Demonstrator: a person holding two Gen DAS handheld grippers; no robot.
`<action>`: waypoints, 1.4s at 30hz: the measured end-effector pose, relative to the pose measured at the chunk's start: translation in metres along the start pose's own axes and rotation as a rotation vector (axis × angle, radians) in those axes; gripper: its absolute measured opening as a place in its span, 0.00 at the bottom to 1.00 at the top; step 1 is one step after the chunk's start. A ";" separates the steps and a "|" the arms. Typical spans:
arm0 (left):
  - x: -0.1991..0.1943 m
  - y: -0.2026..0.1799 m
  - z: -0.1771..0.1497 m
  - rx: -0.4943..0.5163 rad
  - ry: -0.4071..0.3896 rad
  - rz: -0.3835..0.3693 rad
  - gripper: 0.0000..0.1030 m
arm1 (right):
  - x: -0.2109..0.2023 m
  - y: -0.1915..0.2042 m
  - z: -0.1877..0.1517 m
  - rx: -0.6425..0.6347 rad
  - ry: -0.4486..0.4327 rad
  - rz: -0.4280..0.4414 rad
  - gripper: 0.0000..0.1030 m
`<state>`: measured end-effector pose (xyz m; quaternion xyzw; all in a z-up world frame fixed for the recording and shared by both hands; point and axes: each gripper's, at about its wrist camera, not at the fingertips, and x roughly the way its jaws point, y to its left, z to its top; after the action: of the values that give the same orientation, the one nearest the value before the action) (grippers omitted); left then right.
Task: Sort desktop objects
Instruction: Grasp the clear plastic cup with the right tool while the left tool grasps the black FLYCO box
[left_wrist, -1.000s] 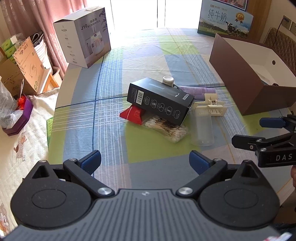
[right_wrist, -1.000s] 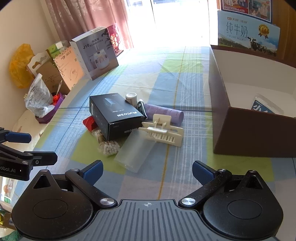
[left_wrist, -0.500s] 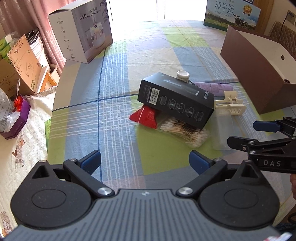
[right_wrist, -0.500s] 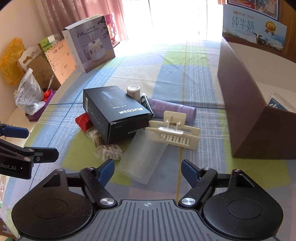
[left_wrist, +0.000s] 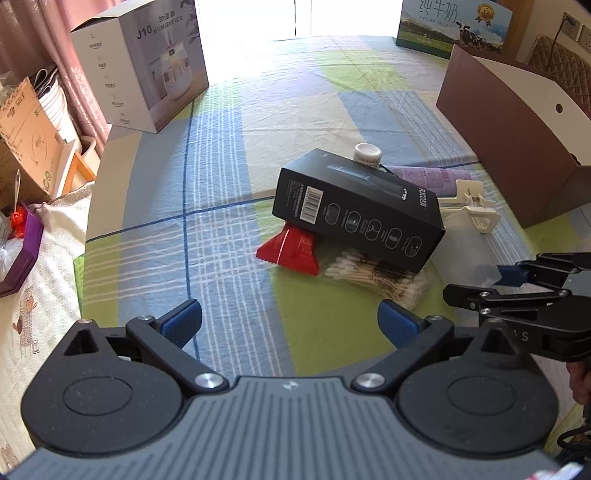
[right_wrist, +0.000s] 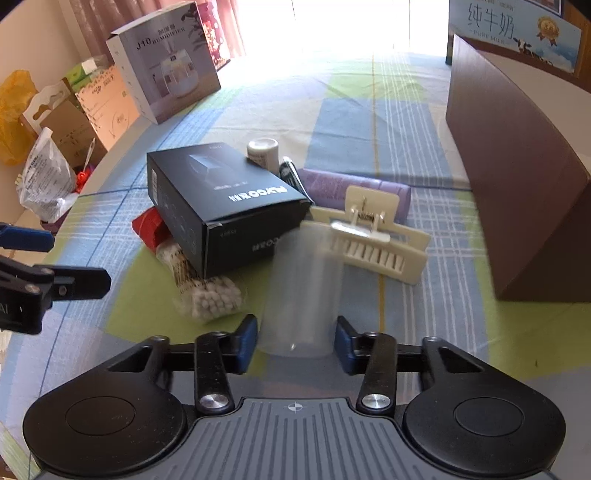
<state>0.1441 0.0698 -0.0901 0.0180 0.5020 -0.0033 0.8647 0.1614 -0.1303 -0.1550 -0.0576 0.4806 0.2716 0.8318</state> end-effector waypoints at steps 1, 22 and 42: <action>0.001 -0.001 0.001 0.004 -0.002 -0.007 0.97 | -0.001 -0.001 -0.001 -0.006 0.001 -0.006 0.36; 0.050 -0.026 0.019 0.318 -0.151 0.132 0.95 | -0.046 -0.070 -0.033 0.156 0.027 -0.143 0.36; 0.056 -0.074 -0.011 1.113 -0.383 0.190 0.94 | -0.072 -0.116 -0.048 0.278 0.012 -0.219 0.36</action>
<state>0.1608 -0.0032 -0.1461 0.5125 0.2562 -0.1915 0.7969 0.1550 -0.2744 -0.1395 0.0044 0.5092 0.1100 0.8536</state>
